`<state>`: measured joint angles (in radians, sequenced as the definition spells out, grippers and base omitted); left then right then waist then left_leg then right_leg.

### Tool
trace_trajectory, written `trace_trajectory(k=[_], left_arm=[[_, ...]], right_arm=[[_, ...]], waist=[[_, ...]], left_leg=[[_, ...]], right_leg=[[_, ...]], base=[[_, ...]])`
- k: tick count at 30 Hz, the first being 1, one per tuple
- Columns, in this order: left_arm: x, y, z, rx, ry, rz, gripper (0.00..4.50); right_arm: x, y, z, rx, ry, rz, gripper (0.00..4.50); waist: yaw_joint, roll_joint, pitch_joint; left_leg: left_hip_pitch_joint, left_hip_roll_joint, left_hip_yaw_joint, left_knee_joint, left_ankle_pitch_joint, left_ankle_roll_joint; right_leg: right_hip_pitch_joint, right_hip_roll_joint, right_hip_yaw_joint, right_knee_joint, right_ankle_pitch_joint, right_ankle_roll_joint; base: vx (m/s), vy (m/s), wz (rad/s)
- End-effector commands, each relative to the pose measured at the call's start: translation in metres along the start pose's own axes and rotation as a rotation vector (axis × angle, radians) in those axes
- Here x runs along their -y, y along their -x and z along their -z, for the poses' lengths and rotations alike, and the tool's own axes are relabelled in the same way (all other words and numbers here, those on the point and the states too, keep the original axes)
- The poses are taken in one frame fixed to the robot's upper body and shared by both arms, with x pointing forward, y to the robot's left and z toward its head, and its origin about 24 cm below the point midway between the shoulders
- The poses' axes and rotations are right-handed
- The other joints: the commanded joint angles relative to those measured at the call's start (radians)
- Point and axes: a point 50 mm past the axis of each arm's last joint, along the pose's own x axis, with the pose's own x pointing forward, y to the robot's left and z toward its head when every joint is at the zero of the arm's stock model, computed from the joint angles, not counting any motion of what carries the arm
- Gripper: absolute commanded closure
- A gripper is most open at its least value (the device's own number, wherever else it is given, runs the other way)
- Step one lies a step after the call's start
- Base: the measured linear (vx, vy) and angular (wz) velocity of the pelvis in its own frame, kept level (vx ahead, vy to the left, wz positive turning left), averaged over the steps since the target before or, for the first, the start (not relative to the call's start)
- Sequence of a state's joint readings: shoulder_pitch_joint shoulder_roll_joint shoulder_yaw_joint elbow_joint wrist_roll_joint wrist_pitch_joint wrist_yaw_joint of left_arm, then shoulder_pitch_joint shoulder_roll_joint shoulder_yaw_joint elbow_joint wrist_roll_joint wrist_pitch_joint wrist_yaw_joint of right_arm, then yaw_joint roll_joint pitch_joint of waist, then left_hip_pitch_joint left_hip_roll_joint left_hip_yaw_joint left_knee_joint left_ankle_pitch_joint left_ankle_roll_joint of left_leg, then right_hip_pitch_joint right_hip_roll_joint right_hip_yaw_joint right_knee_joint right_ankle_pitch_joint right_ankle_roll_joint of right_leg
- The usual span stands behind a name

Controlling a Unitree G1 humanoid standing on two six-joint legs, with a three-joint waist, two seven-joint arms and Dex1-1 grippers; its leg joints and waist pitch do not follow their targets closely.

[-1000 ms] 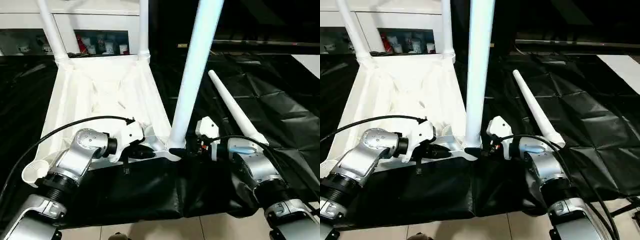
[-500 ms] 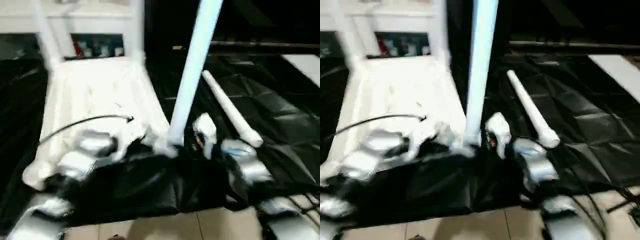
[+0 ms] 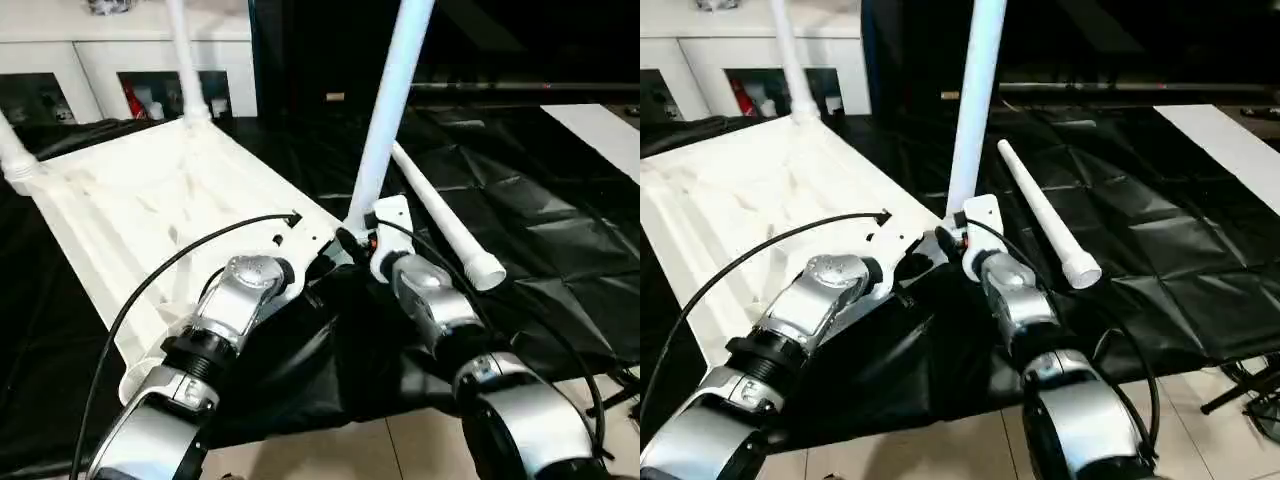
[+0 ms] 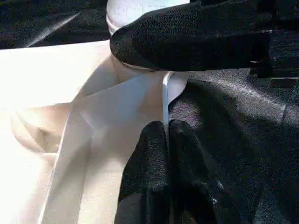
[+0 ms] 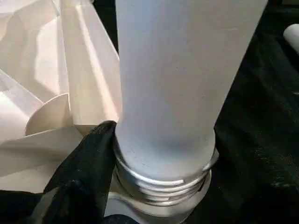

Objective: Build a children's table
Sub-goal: Rotate leg to tighten

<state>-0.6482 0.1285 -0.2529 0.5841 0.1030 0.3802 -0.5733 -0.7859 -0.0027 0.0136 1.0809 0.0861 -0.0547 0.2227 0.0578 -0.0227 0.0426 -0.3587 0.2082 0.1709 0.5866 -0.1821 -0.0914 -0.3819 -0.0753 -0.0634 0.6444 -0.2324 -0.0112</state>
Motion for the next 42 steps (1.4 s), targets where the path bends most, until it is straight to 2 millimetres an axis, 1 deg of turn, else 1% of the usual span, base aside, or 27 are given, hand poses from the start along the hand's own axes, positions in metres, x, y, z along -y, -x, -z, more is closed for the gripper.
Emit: trace_trajectory(k=[1,3,5,6,7,8,9,10,11,13,15,17,18,19,24,26,27,28,29,30,32,33,34,35,38,40,42], left_arm=[[0.006,-0.002,0.006,-0.028,-0.018,0.034,4.5],[0.005,-0.001,0.007,-0.028,-0.023,0.033,4.5],[0.003,0.001,0.009,-0.024,-0.034,0.04,4.5],[0.003,0.002,0.009,-0.018,-0.046,0.047,4.5],[0.001,0.004,0.01,-0.014,-0.056,0.055,4.5],[0.0,0.006,0.01,-0.01,-0.063,0.061,4.5],[-0.001,0.007,0.01,-0.001,-0.074,0.068,4.5],[-0.001,0.009,0.009,0.018,-0.091,0.092,4.5],[-0.001,0.011,0.01,0.023,-0.092,0.11,4.5],[-0.003,0.017,0.012,0.038,-0.107,0.159,4.5],[-0.006,0.021,0.015,0.037,-0.125,0.182,4.5],[-0.007,0.025,0.017,0.044,-0.141,0.213,4.5],[-0.007,0.028,0.018,0.046,-0.145,0.237,4.5],[-0.007,0.033,0.019,0.058,-0.156,0.289,4.5],[0.0,0.048,0.021,0.068,-0.205,0.471,4.5],[0.002,0.051,0.022,0.069,-0.206,0.505,4.5],[0.002,0.052,0.022,0.067,-0.202,0.513,4.5],[0.002,0.052,0.022,0.066,-0.203,0.515,4.5],[0.002,0.052,0.022,0.064,-0.203,0.514,4.5],[0.002,0.052,0.022,0.063,-0.204,0.514,4.5],[0.001,0.053,0.024,0.055,-0.209,0.511,4.5],[0.0,0.054,0.024,0.053,-0.209,0.509,4.5],[0.0,0.054,0.024,0.052,-0.208,0.507,4.5],[0.0,0.054,0.024,0.052,-0.208,0.507,4.5],[-0.001,0.055,0.024,0.051,-0.208,0.507,4.5],[-0.001,0.056,0.025,0.049,-0.208,0.506,4.5],[-0.002,0.057,0.025,0.047,-0.206,0.506,4.5]], right_arm=[[0.006,0.004,0.019,-0.078,-0.078,0.032,1.22],[0.005,0.003,0.016,-0.055,-0.087,0.013,1.08],[0.006,0.003,0.01,-0.022,-0.071,-0.003,0.91],[0.007,0.003,0.008,-0.011,-0.065,-0.011,0.75],[0.008,0.003,0.003,0.015,-0.046,-0.029,0.64],[0.009,0.004,0.0,0.035,-0.012,-0.05,0.64],[0.01,0.005,-0.003,0.051,0.021,-0.071,0.58],[0.011,0.006,-0.006,0.068,0.051,-0.107,0.32],[0.013,0.009,-0.008,0.084,0.065,-0.158,0.32],[0.018,0.02,-0.009,0.098,0.123,-0.303,0.32],[0.021,0.03,-0.007,0.088,0.181,-0.402,0.32],[0.025,0.04,-0.005,0.071,0.221,-0.487,0.32],[0.027,0.047,-0.004,0.058,0.247,-0.537,0.32],[0.031,0.056,-0.003,0.043,0.28,-0.601,0.32],[0.034,0.066,-0.004,0.012,0.341,-0.691,0.32],[0.033,0.068,-0.004,0.001,0.362,-0.709,0.32],[0.032,0.068,-0.003,-0.005,0.373,-0.717,0.32],[0.031,0.067,-0.003,-0.01,0.379,-0.723,0.32],[0.031,0.067,-0.002,-0.016,0.386,-0.73,0.32],[0.03,0.067,-0.002,-0.017,0.386,-0.732,0.32],[0.028,0.068,0.0,-0.029,0.394,-0.757,0.32],[0.027,0.068,0.0,-0.032,0.398,-0.761,0.32],[0.027,0.068,0.001,-0.038,0.395,-0.767,0.32],[0.026,0.068,0.002,-0.043,0.394,-0.774,0.47],[0.025,0.068,0.004,-0.045,0.394,-0.778,0.47],[0.025,0.068,0.004,-0.04,0.383,-0.778,0.81],[0.025,0.068,0.003,-0.032,0.379,-0.776,0.86]], waist=[[0.009,0.008,-0.051],[0.009,0.007,-0.05],[0.012,0.009,-0.053],[0.014,0.008,-0.058],[0.015,0.005,-0.057],[0.015,0.005,-0.058],[0.015,0.0,-0.06],[0.017,0.002,-0.061],[0.019,0.003,-0.061],[0.025,-0.003,-0.059],[0.031,-0.001,-0.059],[0.034,-0.003,-0.057],[0.034,0.0,-0.057],[0.035,-0.001,-0.055],[0.033,0.002,-0.053],[0.031,0.001,-0.053],[0.034,0.003,-0.054],[0.036,0.004,-0.053],[0.037,0.0,-0.053],[0.04,0.002,-0.054],[0.041,0.0,-0.054],[0.041,-0.007,-0.054],[0.041,-0.005,-0.055],[0.041,-0.007,-0.054],[0.041,-0.004,-0.055],[0.041,-0.005,-0.055],[0.041,-0.004,-0.056]], left_leg=[[0.002,0.02,-0.005,-0.072,-0.217,0.015],[0.001,0.021,-0.005,-0.073,-0.225,0.013],[0.003,0.023,-0.005,-0.072,-0.215,0.016],[-0.001,0.023,-0.004,-0.069,-0.173,0.023],[-0.004,0.022,-0.003,-0.068,-0.146,0.036],[-0.005,0.022,-0.003,-0.066,-0.132,0.041],[-0.005,0.021,-0.001,-0.063,-0.111,0.052],[-0.008,0.02,-0.001,-0.061,-0.089,0.065],[-0.008,0.021,-0.001,-0.06,-0.082,0.072],[-0.008,0.022,0.0,-0.059,-0.079,0.104],[-0.005,0.023,0.001,-0.058,-0.086,0.11],[-0.004,0.023,0.001,-0.061,-0.101,0.104],[-0.004,0.025,0.0,-0.061,-0.105,0.1],[-0.003,0.025,0.0,-0.062,-0.112,0.095],[-0.003,0.026,-0.001,-0.066,-0.149,0.073],[-0.003,0.028,0.0,-0.067,-0.144,0.069],[0.002,0.029,0.001,-0.066,-0.136,0.068],[0.002,0.028,0.002,-0.065,-0.131,0.069],[0.002,0.029,0.002,-0.066,-0.13,0.069],[0.003,0.029,0.002,-0.066,-0.13,0.066],[0.0,0.027,0.002,-0.065,-0.122,0.064],[-0.001,0.026,0.002,-0.065,-0.121,0.067],[-0.003,0.025,0.001,-0.064,-0.115,0.068],[-0.003,0.025,0.002,-0.064,-0.115,0.069],[-0.002,0.025,0.002,-0.063,-0.108,0.069],[-0.002,0.025,0.001,-0.063,-0.107,0.069],[-0.002,0.025,0.001,-0.063,-0.1,0.072]], right_leg=[[0.04,-0.065,0.047,-0.093,-0.112,-0.214],[0.039,-0.066,0.047,-0.094,-0.125,-0.212],[0.039,-0.067,0.048,-0.092,-0.106,-0.219],[0.042,-0.066,0.048,-0.084,-0.042,-0.226],[0.043,-0.064,0.047,-0.08,0.0,-0.231],[0.044,-0.064,0.046,-0.078,0.018,-0.234],[0.045,-0.064,0.046,-0.075,0.053,-0.241],[0.047,-0.064,0.045,-0.072,0.084,-0.246],[0.047,-0.065,0.045,-0.071,0.095,-0.247],[0.05,-0.064,0.044,-0.072,0.107,-0.241],[0.047,-0.063,0.045,-0.073,0.099,-0.236],[0.047,-0.061,0.046,-0.076,0.077,-0.233],[0.046,-0.063,0.046,-0.075,0.07,-0.234],[0.048,-0.061,0.046,-0.078,0.06,-0.23],[0.043,-0.064,0.046,-0.083,-0.016,-0.235],[0.042,-0.063,0.048,-0.082,-0.012,-0.236],[0.039,-0.062,0.048,-0.081,0.0,-0.242],[0.037,-0.06,0.047,-0.079,0.014,-0.247],[0.038,-0.061,0.047,-0.079,0.014,-0.247],[0.038,-0.062,0.047,-0.078,0.015,-0.248],[0.041,-0.062,0.048,-0.076,0.029,-0.245],[0.043,-0.063,0.047,-0.077,0.029,-0.242],[0.044,-0.064,0.047,-0.076,0.029,-0.238],[0.044,-0.064,0.047,-0.077,0.025,-0.237],[0.043,-0.064,0.047,-0.076,0.023,-0.235],[0.043,-0.063,0.047,-0.075,0.029,-0.236],[0.044,-0.063,0.047,-0.074,0.042,-0.238]], base=[[0.0,0.0,0.0],[0.0,0.0,0.0],[0.0,0.0,0.0],[0.0,0.0,0.0],[0.0,0.0,0.0],[0.0,0.0,0.0],[0.0,0.0,0.0],[0.0,0.0,0.0],[0.0,0.0,0.0],[0.0,0.0,0.0],[0.0,0.0,0.0],[0.0,0.0,0.0],[0.0,0.0,0.0],[0.0,0.0,0.0],[0.0,0.0,0.0],[0.0,0.0,0.0],[0.0,0.0,0.0],[0.0,0.0,0.0],[0.0,0.0,0.0],[0.0,0.0,0.0],[0.0,0.0,0.0],[0.0,0.0,0.0],[0.0,0.0,0.0],[0.0,0.0,0.0],[0.0,0.0,0.0],[0.0,0.0,0.0],[0.0,0.0,0.0]])
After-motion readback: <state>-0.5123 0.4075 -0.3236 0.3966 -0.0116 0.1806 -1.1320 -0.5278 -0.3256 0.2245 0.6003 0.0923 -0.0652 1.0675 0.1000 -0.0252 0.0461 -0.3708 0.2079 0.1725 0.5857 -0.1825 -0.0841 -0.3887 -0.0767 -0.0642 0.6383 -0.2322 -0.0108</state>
